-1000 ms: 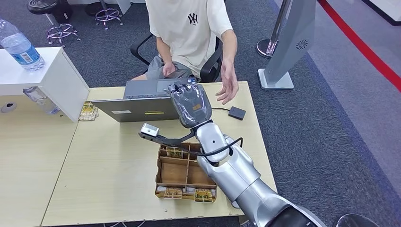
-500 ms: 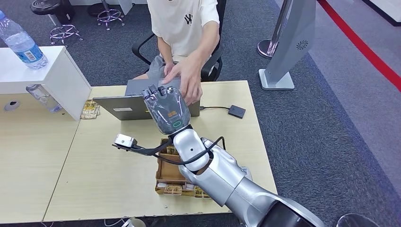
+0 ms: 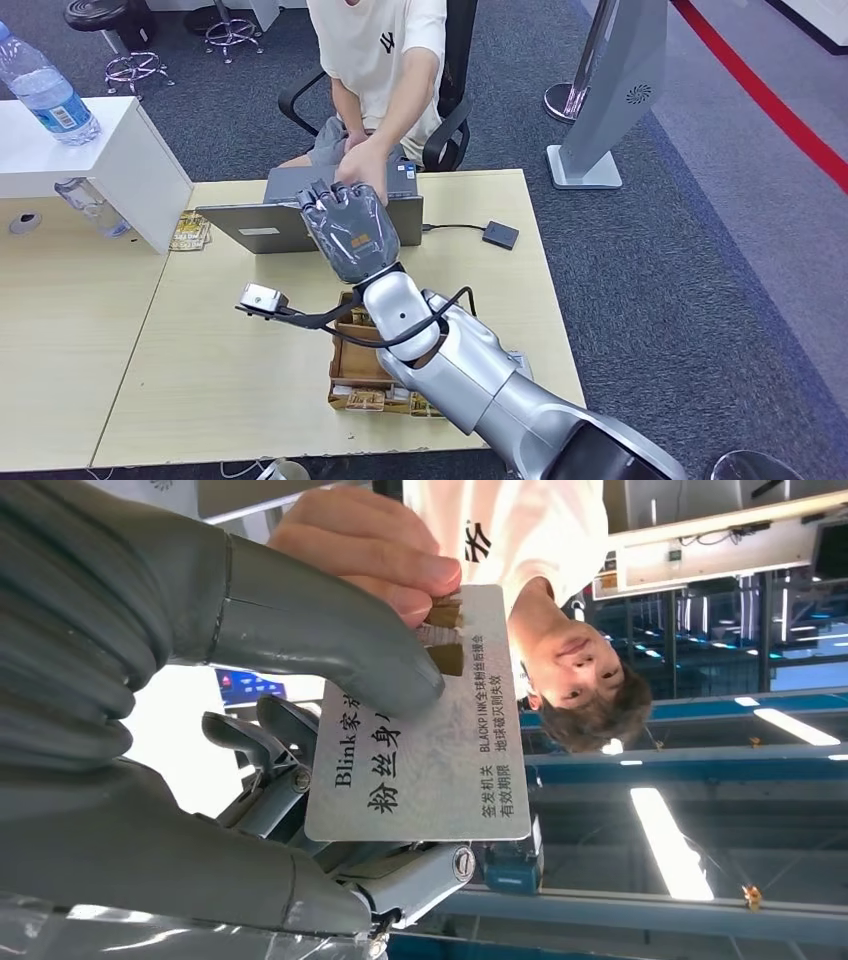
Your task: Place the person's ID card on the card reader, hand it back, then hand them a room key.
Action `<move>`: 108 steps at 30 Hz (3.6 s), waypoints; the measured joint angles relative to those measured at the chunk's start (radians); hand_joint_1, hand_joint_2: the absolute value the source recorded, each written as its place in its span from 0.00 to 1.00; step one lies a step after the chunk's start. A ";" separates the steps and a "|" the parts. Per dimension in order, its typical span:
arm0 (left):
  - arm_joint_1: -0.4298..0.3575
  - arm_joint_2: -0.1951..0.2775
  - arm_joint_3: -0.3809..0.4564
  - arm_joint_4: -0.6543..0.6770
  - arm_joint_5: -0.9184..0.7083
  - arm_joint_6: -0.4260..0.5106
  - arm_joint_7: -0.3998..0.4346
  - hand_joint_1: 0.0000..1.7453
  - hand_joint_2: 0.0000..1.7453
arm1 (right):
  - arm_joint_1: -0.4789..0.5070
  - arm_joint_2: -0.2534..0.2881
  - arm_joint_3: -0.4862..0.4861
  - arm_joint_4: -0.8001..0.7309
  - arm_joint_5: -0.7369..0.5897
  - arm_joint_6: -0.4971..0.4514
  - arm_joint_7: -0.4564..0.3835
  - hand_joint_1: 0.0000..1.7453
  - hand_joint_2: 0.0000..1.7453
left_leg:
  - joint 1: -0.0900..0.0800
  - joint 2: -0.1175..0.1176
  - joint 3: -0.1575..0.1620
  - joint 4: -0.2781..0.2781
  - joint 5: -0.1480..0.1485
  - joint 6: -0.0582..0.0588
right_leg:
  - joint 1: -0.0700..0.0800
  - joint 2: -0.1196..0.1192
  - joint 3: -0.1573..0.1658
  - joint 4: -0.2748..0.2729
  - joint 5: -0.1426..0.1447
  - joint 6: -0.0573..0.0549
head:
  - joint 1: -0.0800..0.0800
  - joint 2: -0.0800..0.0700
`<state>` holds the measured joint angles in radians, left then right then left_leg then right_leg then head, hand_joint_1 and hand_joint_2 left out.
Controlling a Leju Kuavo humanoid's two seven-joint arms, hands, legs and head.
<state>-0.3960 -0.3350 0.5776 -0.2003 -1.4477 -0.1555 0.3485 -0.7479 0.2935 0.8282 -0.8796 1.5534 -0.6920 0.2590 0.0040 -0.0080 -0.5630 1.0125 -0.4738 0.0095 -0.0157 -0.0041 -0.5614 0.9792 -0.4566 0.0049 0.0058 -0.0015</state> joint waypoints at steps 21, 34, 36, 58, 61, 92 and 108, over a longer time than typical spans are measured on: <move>-0.003 0.000 0.000 0.000 0.003 0.014 0.010 0.00 0.00 | 0.018 0.029 -0.050 0.038 -0.005 0.000 -0.063 0.00 0.00 | 0.000 0.001 -0.003 0.000 0.002 -0.001 | 0.000 0.000 -0.004 0.000 0.002 -0.001 | 0.000 0.000; 0.001 0.007 0.001 0.000 0.044 0.072 0.010 0.00 0.00 | 0.200 0.059 -0.101 -0.132 -1.208 0.347 -0.569 0.00 0.00 | 0.001 0.001 -0.006 0.000 0.002 -0.001 | 0.001 0.000 -0.006 0.001 0.002 -0.001 | 0.000 0.000; 0.001 0.011 0.004 0.000 0.055 0.082 0.009 0.00 0.00 | 0.241 0.060 -0.112 -0.197 -1.308 0.476 -0.586 0.00 0.00 | 0.001 0.001 -0.006 0.000 0.002 -0.001 | 0.001 0.000 -0.007 0.001 0.002 -0.001 | 0.000 0.000; -0.001 0.052 0.064 0.000 0.105 0.147 0.011 0.00 0.00 | 0.446 -0.040 -0.175 -0.524 -1.358 0.614 -0.619 0.00 1.00 | 0.001 0.002 -0.006 0.000 0.002 -0.001 | 0.001 0.002 -0.007 0.001 0.002 -0.001 | 0.000 0.000; -0.002 0.055 0.070 0.000 0.104 0.147 0.017 0.00 0.00 | 0.454 -0.051 -0.174 -0.533 -1.337 0.603 -0.621 0.00 1.00 | 0.001 0.002 -0.006 0.000 0.002 -0.001 | 0.001 0.002 -0.007 0.001 0.002 -0.001 | 0.000 0.000; 0.000 0.070 0.077 0.000 0.085 0.094 0.067 0.00 0.00 | 0.499 -0.184 -0.166 -0.510 -0.469 0.119 -0.438 0.12 1.00 | 0.000 0.003 -0.006 0.000 0.002 -0.001 | 0.001 0.002 -0.007 0.000 0.002 -0.001 | 0.000 0.000; 0.027 0.134 0.105 0.000 0.106 0.055 -0.013 0.00 0.00 | 0.535 -0.251 -0.174 -0.459 -0.372 0.121 -0.395 0.70 1.00 | 0.000 0.004 -0.007 0.000 0.001 -0.001 | 0.001 0.003 -0.008 0.000 0.002 -0.001 | 0.000 0.000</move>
<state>-0.3691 -0.2008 0.6823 -0.2003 -1.3421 -0.1006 0.3353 -0.2126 0.0426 0.6538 -1.3389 1.1810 -0.5711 -0.1356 0.0045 -0.0043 -0.5696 1.0122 -0.4726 0.0083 -0.0152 -0.0007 -0.5690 0.9796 -0.4545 0.0042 0.0058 -0.0015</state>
